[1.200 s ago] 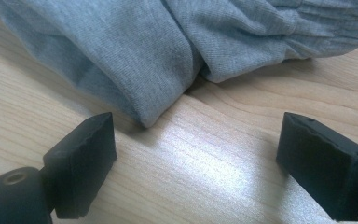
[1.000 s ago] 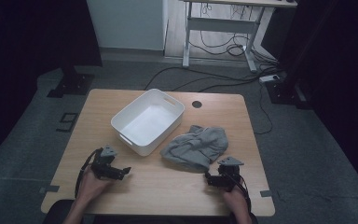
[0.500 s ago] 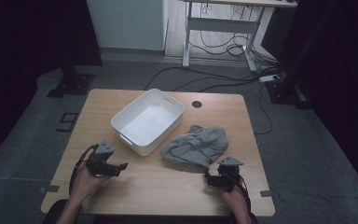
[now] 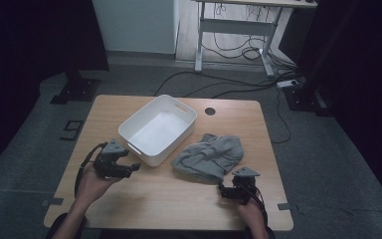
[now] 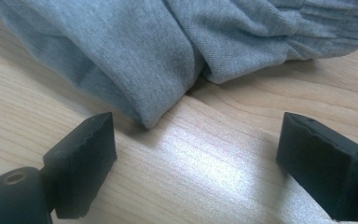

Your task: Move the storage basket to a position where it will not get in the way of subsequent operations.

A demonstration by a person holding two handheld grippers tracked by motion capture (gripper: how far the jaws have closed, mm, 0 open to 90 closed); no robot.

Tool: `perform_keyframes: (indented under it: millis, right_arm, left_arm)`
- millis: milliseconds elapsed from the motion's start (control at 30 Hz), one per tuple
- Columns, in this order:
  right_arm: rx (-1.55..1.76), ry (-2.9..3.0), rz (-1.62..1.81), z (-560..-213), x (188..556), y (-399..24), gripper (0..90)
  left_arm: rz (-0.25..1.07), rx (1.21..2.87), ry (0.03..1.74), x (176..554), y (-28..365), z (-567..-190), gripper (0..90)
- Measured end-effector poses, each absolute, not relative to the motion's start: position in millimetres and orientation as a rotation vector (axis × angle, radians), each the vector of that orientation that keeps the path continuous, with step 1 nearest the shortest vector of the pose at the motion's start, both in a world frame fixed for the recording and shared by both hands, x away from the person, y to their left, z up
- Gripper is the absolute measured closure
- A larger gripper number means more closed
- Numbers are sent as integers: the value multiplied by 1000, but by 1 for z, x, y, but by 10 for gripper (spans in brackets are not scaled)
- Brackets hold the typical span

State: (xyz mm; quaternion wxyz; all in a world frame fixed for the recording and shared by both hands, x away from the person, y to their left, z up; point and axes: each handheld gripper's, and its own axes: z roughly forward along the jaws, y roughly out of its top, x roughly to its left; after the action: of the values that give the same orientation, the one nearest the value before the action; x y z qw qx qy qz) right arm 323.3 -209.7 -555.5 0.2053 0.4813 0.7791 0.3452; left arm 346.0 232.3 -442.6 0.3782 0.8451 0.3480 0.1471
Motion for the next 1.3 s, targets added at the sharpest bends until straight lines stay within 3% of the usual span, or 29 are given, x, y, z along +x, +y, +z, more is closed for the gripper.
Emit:
perform_keyframes:
  millis: [333,833,1300]
  right_arm:
    - [1342,2172,962,-556,323,-210,115]
    - [1343,2172,961,-555,323,-210,115]
    - [1344,2171,962,-556,323,-210,115]
  left_arm:
    - [308,2151,840,367,198,-427,457]
    - [326,2282,817,393,149,-444,672]
    - [372,2334,856,402,140,-458,846]
